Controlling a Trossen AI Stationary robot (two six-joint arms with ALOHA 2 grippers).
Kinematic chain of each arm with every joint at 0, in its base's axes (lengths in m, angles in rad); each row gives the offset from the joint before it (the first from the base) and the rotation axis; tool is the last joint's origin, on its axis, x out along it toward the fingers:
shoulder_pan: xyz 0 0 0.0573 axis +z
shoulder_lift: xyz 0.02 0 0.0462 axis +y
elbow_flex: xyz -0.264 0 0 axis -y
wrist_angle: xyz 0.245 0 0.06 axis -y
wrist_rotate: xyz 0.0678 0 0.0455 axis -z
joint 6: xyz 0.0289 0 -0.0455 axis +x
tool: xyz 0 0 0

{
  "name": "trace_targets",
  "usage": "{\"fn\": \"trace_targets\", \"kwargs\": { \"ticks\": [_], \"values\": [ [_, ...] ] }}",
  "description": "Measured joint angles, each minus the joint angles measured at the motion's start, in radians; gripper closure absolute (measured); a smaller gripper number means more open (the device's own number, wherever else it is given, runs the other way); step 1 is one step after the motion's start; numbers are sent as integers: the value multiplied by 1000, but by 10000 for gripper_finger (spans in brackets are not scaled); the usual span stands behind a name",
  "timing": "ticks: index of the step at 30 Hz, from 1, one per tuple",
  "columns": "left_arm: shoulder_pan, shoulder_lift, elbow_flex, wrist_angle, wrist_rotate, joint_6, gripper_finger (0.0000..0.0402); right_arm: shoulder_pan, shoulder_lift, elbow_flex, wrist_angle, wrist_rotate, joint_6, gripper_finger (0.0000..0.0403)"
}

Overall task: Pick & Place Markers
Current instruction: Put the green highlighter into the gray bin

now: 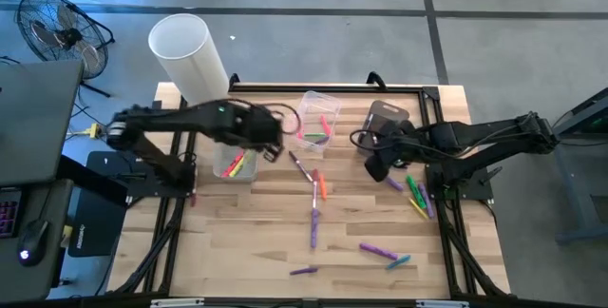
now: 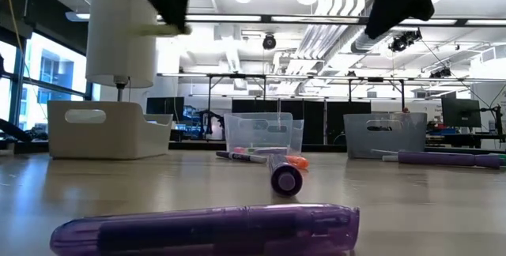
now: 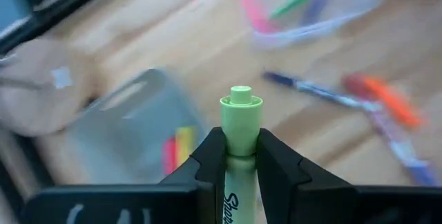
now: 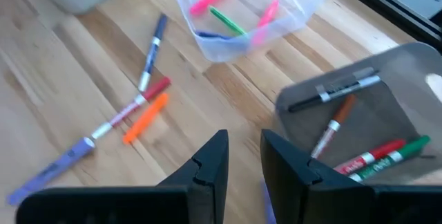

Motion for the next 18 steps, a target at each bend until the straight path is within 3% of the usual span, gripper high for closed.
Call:
{"fn": "trace_targets", "kwargs": {
  "ticks": [6,10,18],
  "values": [
    [111,-189,-270,81,33,-22,348,0,0,0,89,0,6,329],
    [193,-252,-459,260,101,-18,348,-1,0,0,141,0,7,329],
    [282,-256,-648,353,209,-31,294,-3,0,0,169,39,58,329]
  ]
}}
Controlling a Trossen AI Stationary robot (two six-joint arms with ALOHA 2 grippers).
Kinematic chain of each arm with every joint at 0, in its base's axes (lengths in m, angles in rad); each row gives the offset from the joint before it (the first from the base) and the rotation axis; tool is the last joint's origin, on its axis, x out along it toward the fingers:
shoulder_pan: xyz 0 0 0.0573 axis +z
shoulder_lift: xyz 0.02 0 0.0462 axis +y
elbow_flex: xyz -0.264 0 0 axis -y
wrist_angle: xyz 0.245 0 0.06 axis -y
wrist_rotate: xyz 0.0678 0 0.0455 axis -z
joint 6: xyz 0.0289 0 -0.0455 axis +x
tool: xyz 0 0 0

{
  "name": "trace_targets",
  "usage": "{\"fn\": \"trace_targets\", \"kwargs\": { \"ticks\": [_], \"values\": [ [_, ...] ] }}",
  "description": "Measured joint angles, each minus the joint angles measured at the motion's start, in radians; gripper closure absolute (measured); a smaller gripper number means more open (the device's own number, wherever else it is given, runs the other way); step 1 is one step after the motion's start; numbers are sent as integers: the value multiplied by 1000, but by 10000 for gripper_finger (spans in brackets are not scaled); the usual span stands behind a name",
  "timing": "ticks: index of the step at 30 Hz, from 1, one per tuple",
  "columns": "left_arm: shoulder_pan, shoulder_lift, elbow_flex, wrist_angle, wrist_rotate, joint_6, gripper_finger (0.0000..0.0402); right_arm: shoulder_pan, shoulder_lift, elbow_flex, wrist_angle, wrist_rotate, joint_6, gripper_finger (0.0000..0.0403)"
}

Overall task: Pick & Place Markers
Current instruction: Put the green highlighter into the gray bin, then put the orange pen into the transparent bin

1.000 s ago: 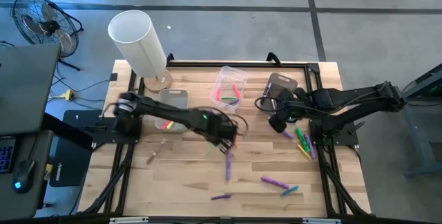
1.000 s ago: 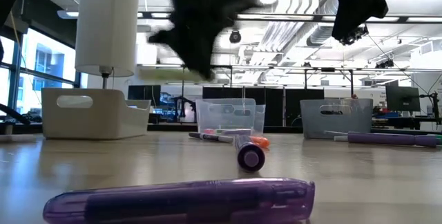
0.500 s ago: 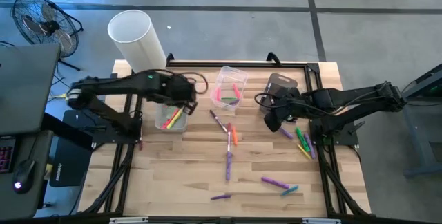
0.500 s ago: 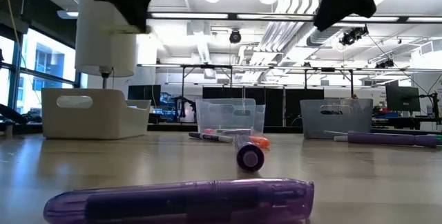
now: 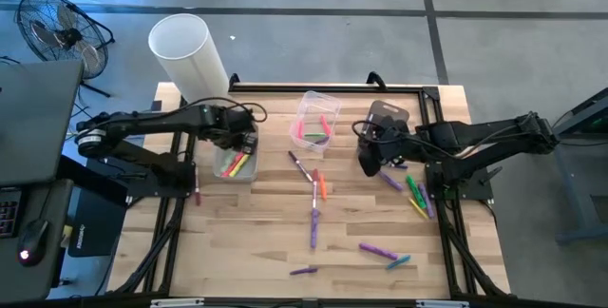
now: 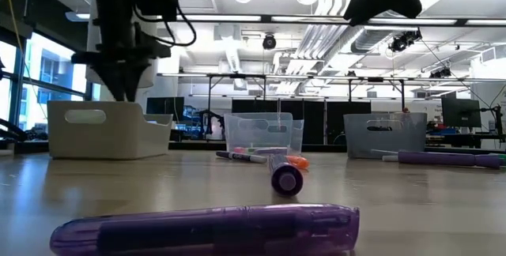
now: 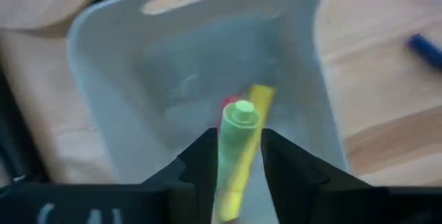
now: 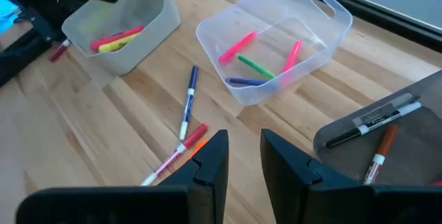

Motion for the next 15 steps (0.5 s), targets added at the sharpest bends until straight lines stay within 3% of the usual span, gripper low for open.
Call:
{"fn": "trace_targets", "kwargs": {
  "ticks": [9,15],
  "values": [
    [-3,-34,21,14,16,166,265,0,0,0,2,30,57,329],
    [-114,-105,104,33,-93,262,264,0,0,0,9,32,55,329]
  ]
}}
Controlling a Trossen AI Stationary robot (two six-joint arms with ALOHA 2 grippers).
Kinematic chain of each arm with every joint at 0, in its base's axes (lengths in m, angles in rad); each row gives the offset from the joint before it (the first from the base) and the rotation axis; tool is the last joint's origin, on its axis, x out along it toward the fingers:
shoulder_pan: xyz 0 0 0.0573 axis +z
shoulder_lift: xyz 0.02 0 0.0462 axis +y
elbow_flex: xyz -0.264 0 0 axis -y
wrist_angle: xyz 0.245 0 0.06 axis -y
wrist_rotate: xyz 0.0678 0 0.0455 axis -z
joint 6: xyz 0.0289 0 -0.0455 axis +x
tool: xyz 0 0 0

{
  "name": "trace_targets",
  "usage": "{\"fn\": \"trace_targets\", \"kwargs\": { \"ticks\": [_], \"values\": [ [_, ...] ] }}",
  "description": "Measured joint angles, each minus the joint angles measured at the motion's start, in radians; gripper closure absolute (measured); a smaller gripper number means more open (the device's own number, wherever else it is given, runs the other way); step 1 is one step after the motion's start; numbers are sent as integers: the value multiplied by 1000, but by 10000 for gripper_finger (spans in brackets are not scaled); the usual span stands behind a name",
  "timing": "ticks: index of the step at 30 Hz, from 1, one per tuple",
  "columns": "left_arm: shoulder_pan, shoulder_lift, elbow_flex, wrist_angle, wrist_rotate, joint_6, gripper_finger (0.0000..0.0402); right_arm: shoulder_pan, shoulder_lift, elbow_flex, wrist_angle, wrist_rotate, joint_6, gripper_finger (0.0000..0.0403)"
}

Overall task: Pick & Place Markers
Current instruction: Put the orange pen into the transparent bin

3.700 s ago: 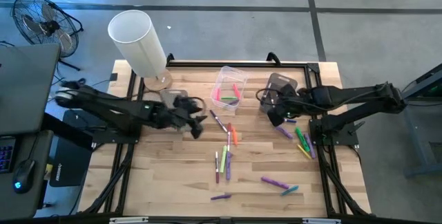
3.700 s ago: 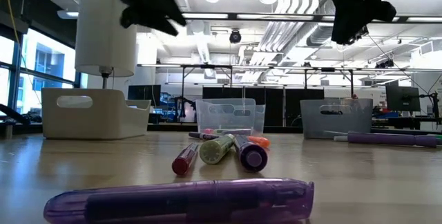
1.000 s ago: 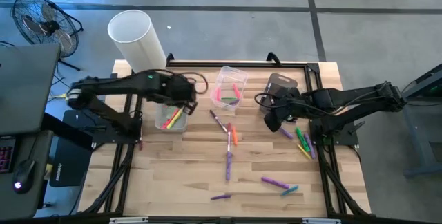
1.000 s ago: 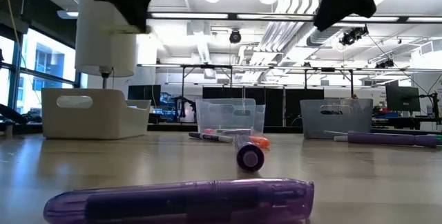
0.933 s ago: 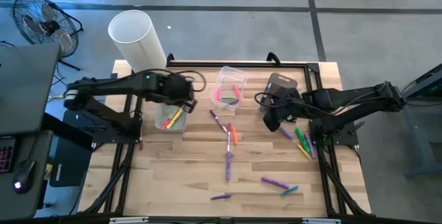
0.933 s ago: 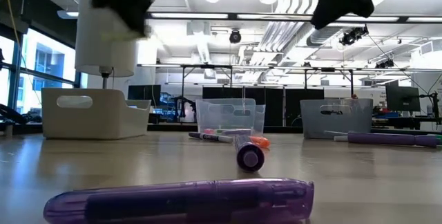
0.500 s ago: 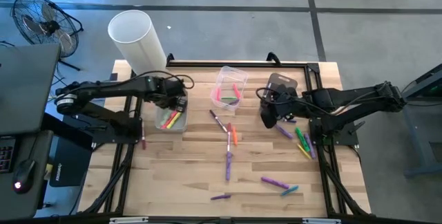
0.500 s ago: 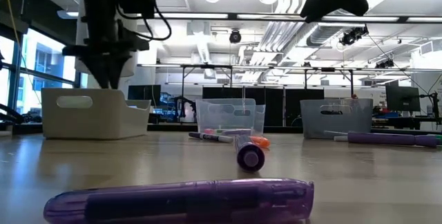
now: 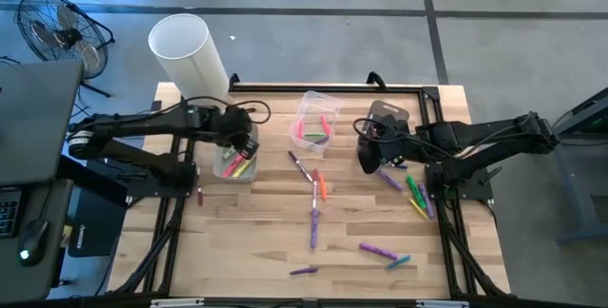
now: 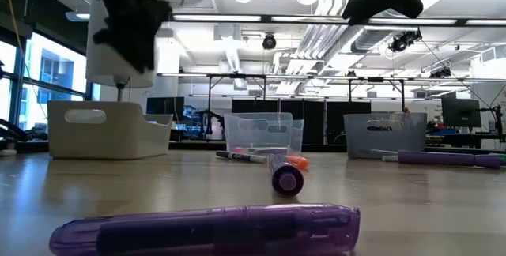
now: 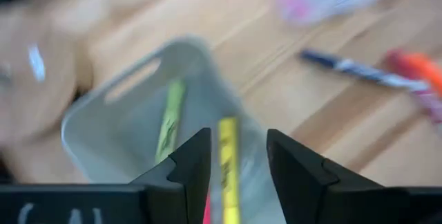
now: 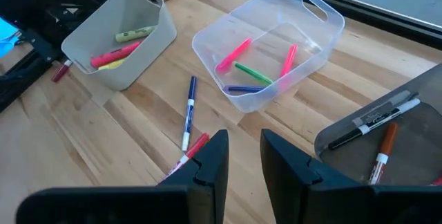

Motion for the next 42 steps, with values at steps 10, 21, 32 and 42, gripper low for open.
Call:
{"fn": "trace_targets", "kwargs": {
  "ticks": [10,21,32,42],
  "values": [
    [-283,-3,4,254,-143,264,264,0,0,0,0,-5,-1,329],
    [-319,137,-3,265,-72,458,353,7,8,0,5,-48,63,332],
    [-318,-35,-201,399,41,513,398,153,120,0,114,11,164,397],
    [-318,-436,-435,524,96,530,401,191,341,110,154,-5,206,402]
  ]
}}
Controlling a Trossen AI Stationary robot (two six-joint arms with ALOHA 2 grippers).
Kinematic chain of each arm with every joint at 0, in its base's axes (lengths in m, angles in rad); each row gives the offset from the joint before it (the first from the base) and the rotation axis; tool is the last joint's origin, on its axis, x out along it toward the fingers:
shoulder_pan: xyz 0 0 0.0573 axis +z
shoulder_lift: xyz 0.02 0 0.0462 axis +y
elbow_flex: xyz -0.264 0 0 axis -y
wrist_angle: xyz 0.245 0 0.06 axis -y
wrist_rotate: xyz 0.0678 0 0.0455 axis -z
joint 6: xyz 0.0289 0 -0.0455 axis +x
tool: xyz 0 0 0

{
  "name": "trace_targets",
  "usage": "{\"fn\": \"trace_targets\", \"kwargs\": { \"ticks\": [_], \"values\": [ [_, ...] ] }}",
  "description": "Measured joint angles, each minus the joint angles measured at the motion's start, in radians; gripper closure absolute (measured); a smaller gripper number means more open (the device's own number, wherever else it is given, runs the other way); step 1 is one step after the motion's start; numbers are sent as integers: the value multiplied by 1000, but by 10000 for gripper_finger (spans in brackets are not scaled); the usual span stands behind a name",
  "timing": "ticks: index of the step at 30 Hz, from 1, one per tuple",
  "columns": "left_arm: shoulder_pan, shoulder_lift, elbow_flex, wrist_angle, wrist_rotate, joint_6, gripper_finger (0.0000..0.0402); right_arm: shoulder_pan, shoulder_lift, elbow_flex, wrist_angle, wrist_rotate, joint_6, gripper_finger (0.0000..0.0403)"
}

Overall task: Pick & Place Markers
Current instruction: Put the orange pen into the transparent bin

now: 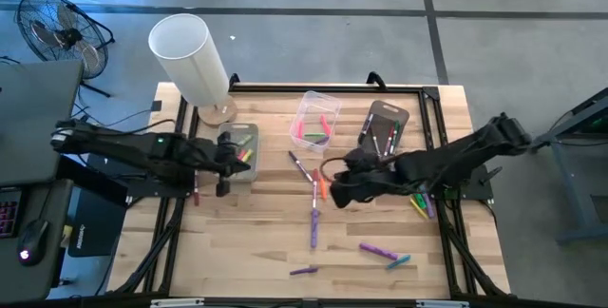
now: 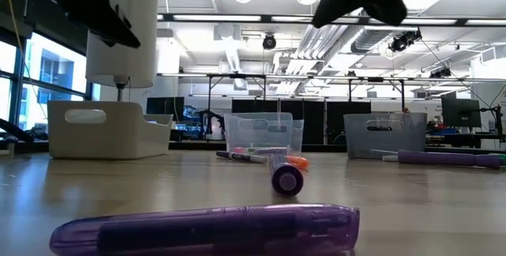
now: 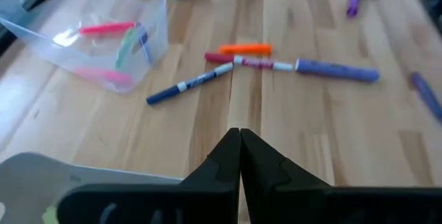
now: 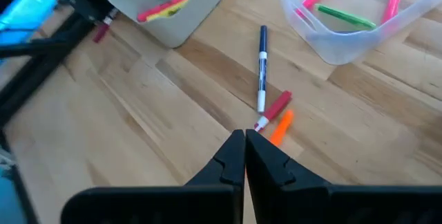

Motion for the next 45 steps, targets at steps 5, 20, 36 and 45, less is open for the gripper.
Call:
{"fn": "trace_targets", "kwargs": {
  "ticks": [5,20,36,45],
  "values": [
    [0,-128,-44,-4,1,-1,401,-30,187,241,-208,-21,-28,403],
    [0,-211,-48,-124,68,-53,401,-173,677,661,-648,-334,16,337],
    [0,-211,-48,-176,94,-80,401,-232,716,427,-373,-403,33,289],
    [0,-211,-47,-183,90,-71,401,-224,680,386,-336,-403,59,376]
  ]
}}
